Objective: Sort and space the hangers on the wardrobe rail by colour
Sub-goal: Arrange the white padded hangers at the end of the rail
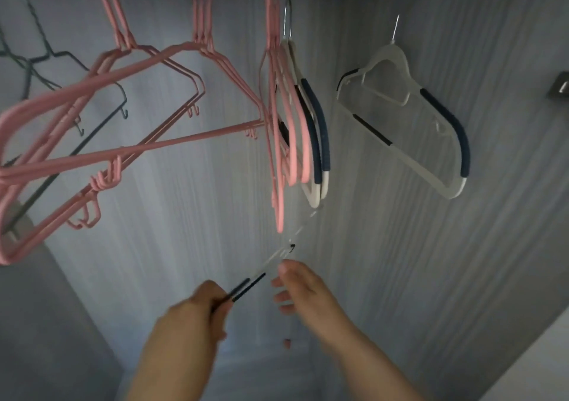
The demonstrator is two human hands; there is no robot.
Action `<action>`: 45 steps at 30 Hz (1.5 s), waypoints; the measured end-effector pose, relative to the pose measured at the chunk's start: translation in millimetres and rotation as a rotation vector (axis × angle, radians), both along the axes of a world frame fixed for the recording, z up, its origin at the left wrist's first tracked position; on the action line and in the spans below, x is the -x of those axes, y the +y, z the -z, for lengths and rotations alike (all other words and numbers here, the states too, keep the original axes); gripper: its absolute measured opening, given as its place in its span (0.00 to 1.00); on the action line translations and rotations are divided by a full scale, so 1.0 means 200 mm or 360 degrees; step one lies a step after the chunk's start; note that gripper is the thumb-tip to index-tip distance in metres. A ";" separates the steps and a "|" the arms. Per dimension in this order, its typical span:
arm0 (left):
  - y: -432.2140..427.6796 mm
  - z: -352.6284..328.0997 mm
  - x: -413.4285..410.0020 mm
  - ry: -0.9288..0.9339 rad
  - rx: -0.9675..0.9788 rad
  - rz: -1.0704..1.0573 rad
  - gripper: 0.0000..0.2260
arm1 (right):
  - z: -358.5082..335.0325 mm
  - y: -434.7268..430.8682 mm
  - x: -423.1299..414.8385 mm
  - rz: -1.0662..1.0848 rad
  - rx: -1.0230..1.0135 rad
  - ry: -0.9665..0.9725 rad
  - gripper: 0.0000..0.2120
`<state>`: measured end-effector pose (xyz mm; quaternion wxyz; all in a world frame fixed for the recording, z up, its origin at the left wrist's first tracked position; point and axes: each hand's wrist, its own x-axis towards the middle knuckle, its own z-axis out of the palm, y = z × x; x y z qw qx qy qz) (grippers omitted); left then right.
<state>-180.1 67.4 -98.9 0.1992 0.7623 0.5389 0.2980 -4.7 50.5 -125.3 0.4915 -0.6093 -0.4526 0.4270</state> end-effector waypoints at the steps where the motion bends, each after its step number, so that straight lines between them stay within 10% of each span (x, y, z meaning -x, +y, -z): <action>1: -0.04 0.04 -0.08 0.0018 -0.0006 0.0036 0.06 | 0.00 -0.01 0.02 -0.0053 0.0027 0.0067 0.10; 4: -0.14 0.16 -0.26 0.0056 -0.0371 0.0273 0.07 | -0.03 -0.04 0.00 0.0006 0.0008 0.0089 0.12; 10: -0.25 0.21 -0.48 -0.0046 -0.0254 0.0890 0.38 | -0.15 -0.11 -0.19 0.0239 -0.0235 -0.0029 0.09; 20: -0.19 0.05 -0.56 -0.0852 -0.0245 0.1041 0.25 | -0.49 -0.09 -0.30 0.0412 -0.0482 -0.0110 0.17; 25: -0.19 -0.03 -0.66 -0.0855 -0.0322 0.1051 0.13 | -0.58 -0.14 -0.31 0.0403 -0.0509 -0.0246 0.20; 38: -0.23 -0.25 -0.69 -0.0942 -0.1248 0.0742 0.17 | -1.13 -0.07 -0.41 0.0540 -0.0707 -0.0292 0.14; 45: -0.15 -0.30 -0.66 -0.1068 -0.0813 0.0670 0.19 | -1.05 0.06 -0.42 0.0543 -0.0517 -0.0292 0.13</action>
